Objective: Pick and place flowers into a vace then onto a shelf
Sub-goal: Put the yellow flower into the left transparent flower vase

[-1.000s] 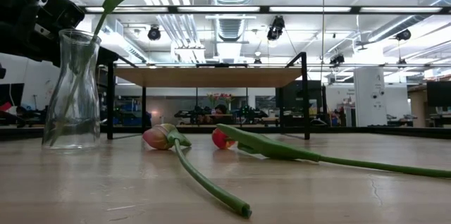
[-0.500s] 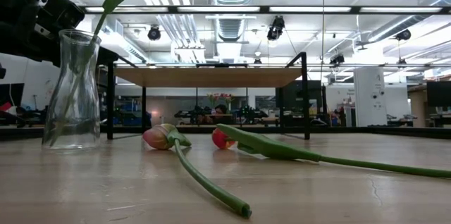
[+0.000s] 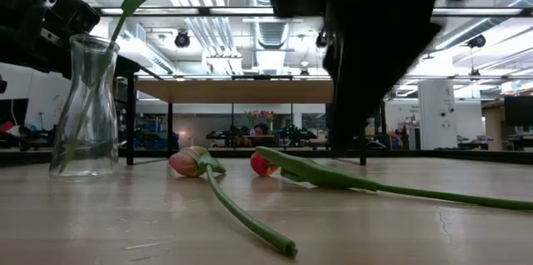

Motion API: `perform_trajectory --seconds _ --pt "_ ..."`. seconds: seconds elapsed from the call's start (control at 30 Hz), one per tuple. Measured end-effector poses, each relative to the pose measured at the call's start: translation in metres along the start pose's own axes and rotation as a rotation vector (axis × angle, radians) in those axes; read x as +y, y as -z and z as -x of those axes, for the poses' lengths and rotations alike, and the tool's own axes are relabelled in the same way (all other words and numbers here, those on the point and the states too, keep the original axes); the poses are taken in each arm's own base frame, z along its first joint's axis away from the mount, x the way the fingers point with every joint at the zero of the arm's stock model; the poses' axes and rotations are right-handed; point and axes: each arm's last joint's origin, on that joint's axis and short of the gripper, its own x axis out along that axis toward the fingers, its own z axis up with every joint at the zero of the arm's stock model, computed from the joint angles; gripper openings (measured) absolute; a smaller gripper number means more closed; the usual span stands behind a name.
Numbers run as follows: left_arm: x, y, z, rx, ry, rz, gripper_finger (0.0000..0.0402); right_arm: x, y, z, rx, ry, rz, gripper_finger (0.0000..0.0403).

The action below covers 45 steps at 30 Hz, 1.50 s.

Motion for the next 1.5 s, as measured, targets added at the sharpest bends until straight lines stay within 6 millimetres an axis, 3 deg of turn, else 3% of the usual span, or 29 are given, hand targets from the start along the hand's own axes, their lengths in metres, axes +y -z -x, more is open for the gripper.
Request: perform_trajectory --seconds 0.27,0.53,0.7,0.97,1.03,1.13,1.27,1.5 --pt "0.0 0.0 0.0 0.0 0.0 0.0 0.0005 -0.013 -0.002 -0.028 0.033 0.088 -0.114 0.0249" --pt "0.0 0.0 0.0 0.0 -0.001 0.0 0.0005 -0.033 -0.008 -0.033 0.012 0.177 -0.225 0.023" --pt "0.0 0.0 0.0 0.0 -0.001 0.0 0.0005 -0.034 -0.007 -0.034 0.042 0.142 -0.23 0.0173" --pt "0.0 0.0 0.0 0.0 0.0 0.0 0.0005 -0.034 -0.006 -0.032 0.074 0.118 -0.214 0.0033" --pt "0.0 0.0 0.0 0.0 0.0 0.0 0.0005 -0.034 -0.006 -0.029 0.081 0.114 -0.197 0.0017" --pt "0.0 0.0 0.0 0.0 0.0 0.0 0.0005 -0.035 -0.005 -0.018 0.094 0.095 -0.197 0.0015" --pt "0.0 0.0 0.0 0.0 0.0 0.0 0.0005 -0.037 -0.009 0.014 0.051 0.06 -0.204 0.0014" --pt "0.0 0.0 0.0 0.0 0.0 0.0 0.0005 -0.042 -0.014 0.104 -0.203 -0.035 -0.198 0.0013"
